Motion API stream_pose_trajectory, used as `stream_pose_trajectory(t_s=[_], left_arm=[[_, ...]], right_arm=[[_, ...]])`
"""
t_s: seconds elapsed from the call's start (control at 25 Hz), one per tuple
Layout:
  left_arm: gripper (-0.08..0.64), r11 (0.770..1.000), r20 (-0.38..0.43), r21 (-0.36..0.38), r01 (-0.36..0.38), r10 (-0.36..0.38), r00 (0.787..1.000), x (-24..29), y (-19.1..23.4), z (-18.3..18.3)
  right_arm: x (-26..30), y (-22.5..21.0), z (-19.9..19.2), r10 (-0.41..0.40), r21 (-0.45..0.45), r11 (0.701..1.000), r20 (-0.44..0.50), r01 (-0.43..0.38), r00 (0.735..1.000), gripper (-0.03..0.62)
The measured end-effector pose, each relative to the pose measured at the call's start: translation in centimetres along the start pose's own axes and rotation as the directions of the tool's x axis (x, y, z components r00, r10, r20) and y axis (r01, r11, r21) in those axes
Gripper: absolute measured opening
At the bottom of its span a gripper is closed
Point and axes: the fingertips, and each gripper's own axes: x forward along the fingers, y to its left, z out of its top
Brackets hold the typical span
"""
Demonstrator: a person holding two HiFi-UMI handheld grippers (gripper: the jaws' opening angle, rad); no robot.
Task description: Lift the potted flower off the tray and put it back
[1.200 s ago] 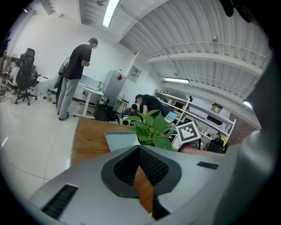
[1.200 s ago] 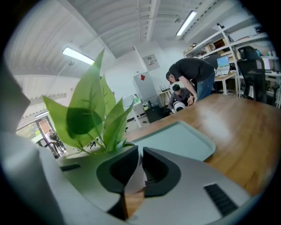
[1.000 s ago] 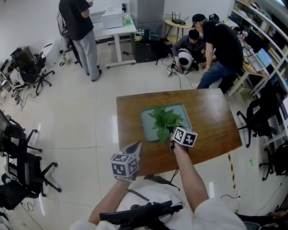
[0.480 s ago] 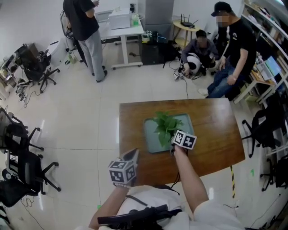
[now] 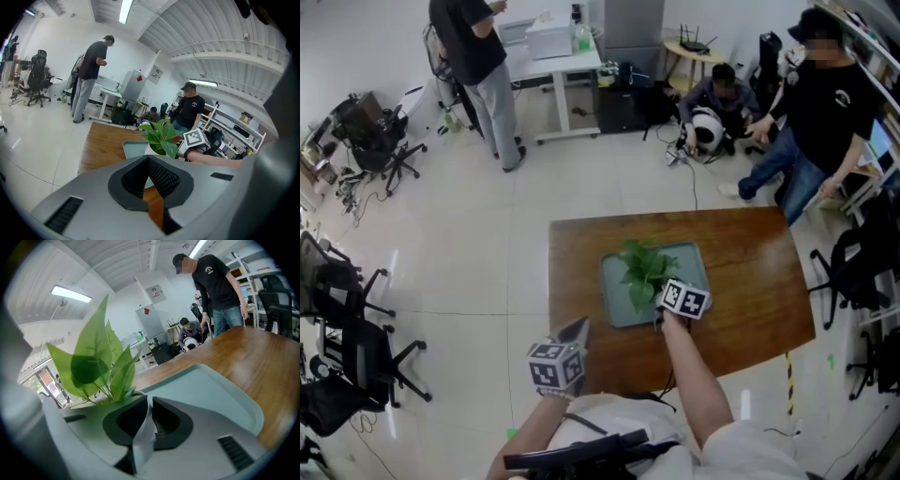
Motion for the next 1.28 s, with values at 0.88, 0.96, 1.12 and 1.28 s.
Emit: stream_pose_trajectory(t_s=[0.88,0.96,1.12,1.28], left_arm=[[-0.005,0.996,0.000,0.060,0.066,-0.066,0.998,-2.4,-3.1,-1.6],[-0.005,0.995,0.004,0.062,0.083,-0.083,0.997,-3.0,-3.6,-2.2],[-0.005,0.993,0.017,0.053,0.108,-0.109,0.994,-4.5,-4.5,-3.1],[-0.005,0.989,0.027,0.045,0.138,-0.139,0.990,-6.0,-5.6,-4.1]], right_arm=[[-13.5,-0.8,3.3,0.065,0.094,0.991,0.261,-0.093,0.963,0.053],[-15.8,-0.2,2.9,0.084,0.076,0.991,0.283,-0.109,0.955,0.000],[-19.6,2.5,1.4,0.126,0.016,0.991,0.275,-0.135,0.953,0.000],[-22.0,5.8,-2.0,0.168,-0.053,0.986,0.213,-0.161,0.963,0.000]])
